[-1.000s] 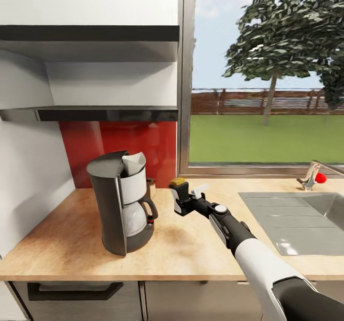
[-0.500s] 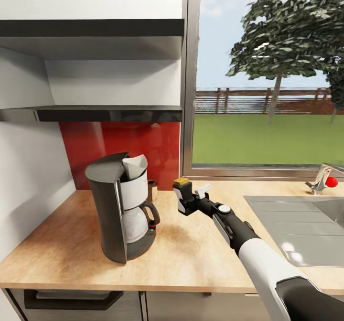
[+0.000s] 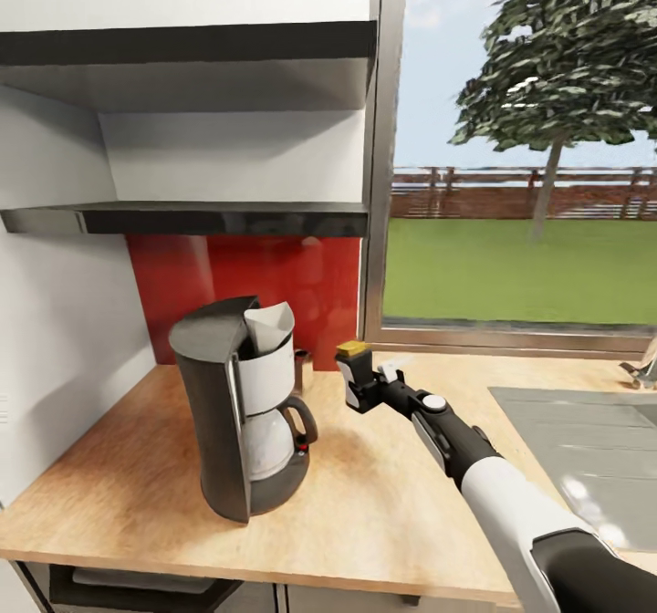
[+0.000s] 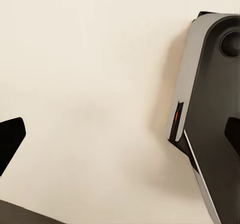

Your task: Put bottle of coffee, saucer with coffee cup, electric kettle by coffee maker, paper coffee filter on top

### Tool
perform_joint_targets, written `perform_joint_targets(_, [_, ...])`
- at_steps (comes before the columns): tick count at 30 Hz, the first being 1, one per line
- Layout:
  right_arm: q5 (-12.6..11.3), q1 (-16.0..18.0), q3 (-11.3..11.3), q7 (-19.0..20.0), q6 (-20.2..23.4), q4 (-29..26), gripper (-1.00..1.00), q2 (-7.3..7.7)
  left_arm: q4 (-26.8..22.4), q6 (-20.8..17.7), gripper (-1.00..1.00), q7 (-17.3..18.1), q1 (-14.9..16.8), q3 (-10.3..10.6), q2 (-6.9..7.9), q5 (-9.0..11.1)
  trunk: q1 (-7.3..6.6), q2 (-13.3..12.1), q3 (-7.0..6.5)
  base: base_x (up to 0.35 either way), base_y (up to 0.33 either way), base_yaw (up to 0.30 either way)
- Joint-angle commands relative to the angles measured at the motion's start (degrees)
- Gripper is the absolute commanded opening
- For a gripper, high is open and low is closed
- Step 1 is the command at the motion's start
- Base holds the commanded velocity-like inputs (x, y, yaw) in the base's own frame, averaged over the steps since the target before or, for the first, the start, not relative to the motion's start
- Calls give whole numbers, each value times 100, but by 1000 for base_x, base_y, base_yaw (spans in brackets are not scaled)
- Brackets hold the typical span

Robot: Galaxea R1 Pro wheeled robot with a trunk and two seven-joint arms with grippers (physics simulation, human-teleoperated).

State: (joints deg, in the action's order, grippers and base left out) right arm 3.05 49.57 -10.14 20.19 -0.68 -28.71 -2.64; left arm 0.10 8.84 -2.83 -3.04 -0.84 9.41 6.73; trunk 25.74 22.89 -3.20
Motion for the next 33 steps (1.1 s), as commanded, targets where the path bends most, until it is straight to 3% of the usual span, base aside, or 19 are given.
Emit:
perform_joint_targets(1, [12, -10, 3, 7, -2, 1, -100, 0, 2, 20, 100, 2, -3, -3, -1, 46, 4, 2, 0, 196, 0, 268])
perform_joint_targets(11, [16, -95, 5, 13, -127, 113, -100, 0, -1, 21, 100, 2, -3, -8, -10, 38, 4, 2, 0, 24, 0, 50])
perform_joint_targets(13, [6, -115, 5, 12, -513, 486, -100, -3, -1, 21, 100, 2, -2, -6, -10, 38, 4, 2, 0, 0, 0, 0])
perform_joint_targets(14, [6, -121, 4, 11, -1093, 792, -100, -7, -1, 21, 100, 0, -3, -4, -10, 38, 4, 2, 0, 0, 0, 0])
perform_joint_targets(17, [3, -123, 3, 9, -1619, 1211, -100, -15, -1, 21, 100, -6, -2, -4, -10, 39, 4, 2, 0, 0, 0, 0])
perform_joint_targets(27, [-13, -140, 3, 4, -1719, 1611, -100, -77, -1, 21, 100, -11, -1, -4, -10, 38, 4, 2, 0, 0, 0, 0])
perform_joint_targets(33, [-20, -141, 8, 2, -1717, 1614, -100, -79, 7, 21, 100, -15, -3, -4, -4, 47, 136, 243, 108, 0, 0, 0])
